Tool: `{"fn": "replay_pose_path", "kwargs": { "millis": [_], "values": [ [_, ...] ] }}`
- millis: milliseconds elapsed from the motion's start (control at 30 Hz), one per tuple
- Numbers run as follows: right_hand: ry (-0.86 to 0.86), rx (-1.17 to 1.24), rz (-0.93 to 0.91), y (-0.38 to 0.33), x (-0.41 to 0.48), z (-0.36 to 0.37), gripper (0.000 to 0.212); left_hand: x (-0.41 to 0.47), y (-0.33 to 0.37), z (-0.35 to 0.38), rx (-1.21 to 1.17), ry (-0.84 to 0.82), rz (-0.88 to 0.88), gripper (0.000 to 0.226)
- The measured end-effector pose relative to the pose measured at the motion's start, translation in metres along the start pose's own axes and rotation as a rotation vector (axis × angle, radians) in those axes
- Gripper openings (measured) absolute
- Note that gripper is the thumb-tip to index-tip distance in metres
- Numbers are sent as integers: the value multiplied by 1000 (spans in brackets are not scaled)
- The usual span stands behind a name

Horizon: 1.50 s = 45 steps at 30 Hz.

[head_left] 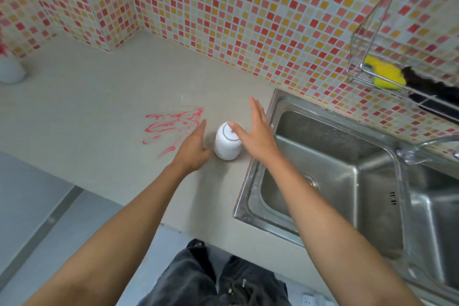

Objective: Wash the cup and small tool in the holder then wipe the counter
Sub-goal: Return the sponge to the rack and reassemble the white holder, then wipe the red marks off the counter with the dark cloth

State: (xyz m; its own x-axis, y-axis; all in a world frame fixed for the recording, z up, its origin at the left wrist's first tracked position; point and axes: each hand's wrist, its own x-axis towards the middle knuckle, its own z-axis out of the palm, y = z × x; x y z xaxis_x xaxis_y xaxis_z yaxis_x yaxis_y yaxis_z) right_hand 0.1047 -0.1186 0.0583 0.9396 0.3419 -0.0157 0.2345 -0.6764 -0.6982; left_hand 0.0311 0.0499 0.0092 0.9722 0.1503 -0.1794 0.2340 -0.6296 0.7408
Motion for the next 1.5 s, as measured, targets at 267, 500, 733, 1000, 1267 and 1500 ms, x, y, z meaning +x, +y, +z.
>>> {"fn": "replay_pose_path", "kwargs": {
  "millis": [267, 500, 733, 1000, 1267, 1500],
  "values": [
    [85, -337, 32, 69, -53, -35, 69, 2, 61, 2, 190, 246, 260, 62],
    [404, -390, 24, 89, -69, -128, 65, 13, 172, 59, 300, 179, 562, 62],
    [677, -348, 12, 95, -46, -258, 59, 48, 294, 88, 457, 164, 761, 65],
    [320, -379, 490, 122, 27, -350, 86, 87, 323, 112, 801, 263, 702, 80],
    [241, -574, 564, 117, 39, -361, 18, 90, 322, 115, 764, 210, 690, 81],
    [474, -551, 482, 139, 34, -369, 14, 87, 330, 112, 775, 171, 666, 82]
  ]
}}
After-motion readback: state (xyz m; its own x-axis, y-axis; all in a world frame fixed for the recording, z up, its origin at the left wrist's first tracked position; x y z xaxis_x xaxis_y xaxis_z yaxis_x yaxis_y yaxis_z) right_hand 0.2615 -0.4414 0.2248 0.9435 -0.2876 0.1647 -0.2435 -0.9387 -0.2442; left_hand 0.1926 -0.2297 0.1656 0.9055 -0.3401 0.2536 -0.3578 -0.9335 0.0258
